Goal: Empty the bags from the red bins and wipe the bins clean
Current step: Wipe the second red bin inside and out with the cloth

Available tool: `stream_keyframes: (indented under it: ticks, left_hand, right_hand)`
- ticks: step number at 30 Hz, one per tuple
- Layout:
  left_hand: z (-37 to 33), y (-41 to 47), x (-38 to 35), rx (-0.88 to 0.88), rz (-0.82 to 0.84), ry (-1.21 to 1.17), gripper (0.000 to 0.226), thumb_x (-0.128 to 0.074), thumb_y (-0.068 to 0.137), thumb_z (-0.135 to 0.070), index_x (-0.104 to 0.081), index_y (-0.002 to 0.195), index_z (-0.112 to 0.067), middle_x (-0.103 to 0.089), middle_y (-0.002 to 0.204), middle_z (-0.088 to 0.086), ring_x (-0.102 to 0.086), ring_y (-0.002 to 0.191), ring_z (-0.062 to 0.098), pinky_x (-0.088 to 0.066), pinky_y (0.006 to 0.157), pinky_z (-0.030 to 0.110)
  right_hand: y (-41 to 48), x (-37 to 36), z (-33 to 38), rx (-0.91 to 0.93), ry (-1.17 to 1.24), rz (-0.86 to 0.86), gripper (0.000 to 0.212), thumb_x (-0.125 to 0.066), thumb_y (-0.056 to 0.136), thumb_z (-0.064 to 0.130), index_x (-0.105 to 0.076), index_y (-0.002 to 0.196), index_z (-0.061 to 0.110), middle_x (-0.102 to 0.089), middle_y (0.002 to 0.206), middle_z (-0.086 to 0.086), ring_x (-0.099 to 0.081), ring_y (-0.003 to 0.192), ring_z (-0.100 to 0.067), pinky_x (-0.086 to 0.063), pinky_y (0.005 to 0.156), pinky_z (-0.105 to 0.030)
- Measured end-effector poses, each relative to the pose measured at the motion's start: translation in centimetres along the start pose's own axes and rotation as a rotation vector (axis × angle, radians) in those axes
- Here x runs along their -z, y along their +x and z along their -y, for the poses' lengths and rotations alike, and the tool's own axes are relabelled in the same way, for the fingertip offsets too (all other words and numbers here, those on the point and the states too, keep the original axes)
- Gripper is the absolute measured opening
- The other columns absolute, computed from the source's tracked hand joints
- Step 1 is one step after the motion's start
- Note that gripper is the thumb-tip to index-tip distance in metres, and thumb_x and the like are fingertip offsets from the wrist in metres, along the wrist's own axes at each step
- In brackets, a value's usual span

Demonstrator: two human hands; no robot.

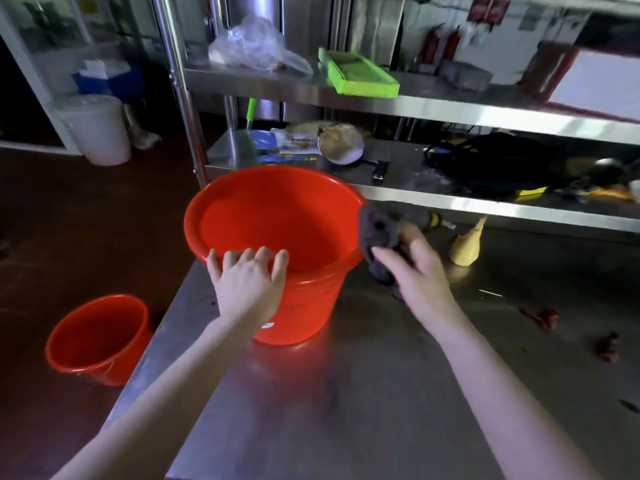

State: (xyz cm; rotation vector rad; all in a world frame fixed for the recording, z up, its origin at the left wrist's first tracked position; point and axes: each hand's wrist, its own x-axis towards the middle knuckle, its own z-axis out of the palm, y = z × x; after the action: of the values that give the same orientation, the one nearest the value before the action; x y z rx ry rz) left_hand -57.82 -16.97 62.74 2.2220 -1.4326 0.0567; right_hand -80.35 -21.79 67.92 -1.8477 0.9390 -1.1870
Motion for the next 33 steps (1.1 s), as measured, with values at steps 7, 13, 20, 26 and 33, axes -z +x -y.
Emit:
stream_keyframes:
  ticks: [7,13,20,26,33]
  left_hand:
    - [4.9,2.5,1.9,-0.313,0.069,-0.168,0.027,-0.04,0.099,-0.039,-0.063,0.094,-0.027,-0.065,0.088,-0.01,-0.061,0.097,0.022,-0.031,0.09,0.039]
    - [8.4,4.9,2.4,-0.59,-0.017,-0.07,0.052,-0.039,0.094,-0.048,-0.072,0.072,-0.014,-0.067,0.074,-0.004,-0.059,0.089,0.021,-0.035,0.105,0.052]
    - [10.5,6.2,1.6,-0.811,-0.026,-0.14,0.048,-0.047,0.086,-0.063,-0.052,0.064,-0.021,-0.038,0.061,-0.013,-0.039,0.065,0.015,-0.037,0.075,0.036]
    - [10.6,6.3,1.6,-0.836,-0.041,0.006,0.057,-0.038,0.088,-0.069,-0.059,0.072,-0.019,-0.046,0.066,-0.01,-0.043,0.064,0.017,-0.037,0.067,0.033]
    - [5.5,3.4,0.9,-0.757,-0.051,0.151,0.053,-0.042,0.083,-0.06,-0.061,0.066,-0.013,-0.053,0.059,-0.002,-0.054,0.058,0.027,-0.042,0.055,0.035]
  right_hand:
    - [-0.6,-4.6,0.4,-0.047,-0.356,0.488,0.021,-0.055,0.092,0.04,-0.06,0.099,0.021,-0.054,0.132,0.015,-0.032,0.139,-0.005,0.001,0.118,-0.036]
    - [1.2,-9.1,-1.0,0.134,-0.886,0.162,0.038,-0.039,0.099,0.041,-0.067,0.098,0.016,-0.066,0.101,0.004,-0.057,0.103,-0.018,-0.028,0.112,-0.043]
    - [5.6,-4.3,-5.4,0.181,-0.784,0.247,0.036,-0.041,0.093,0.026,-0.071,0.086,0.008,-0.069,0.097,-0.001,-0.056,0.118,-0.02,-0.024,0.116,-0.034]
    - [8.9,-3.4,-6.2,0.105,-0.766,0.214,0.039,-0.039,0.087,0.02,-0.069,0.07,0.003,-0.069,0.084,-0.007,-0.061,0.108,-0.027,-0.027,0.115,-0.041]
    - [0.9,-12.9,-4.0,0.247,-0.846,-0.192,0.031,-0.046,0.089,0.025,-0.052,0.059,0.02,-0.053,0.06,0.004,-0.048,0.065,-0.021,-0.04,0.082,-0.036]
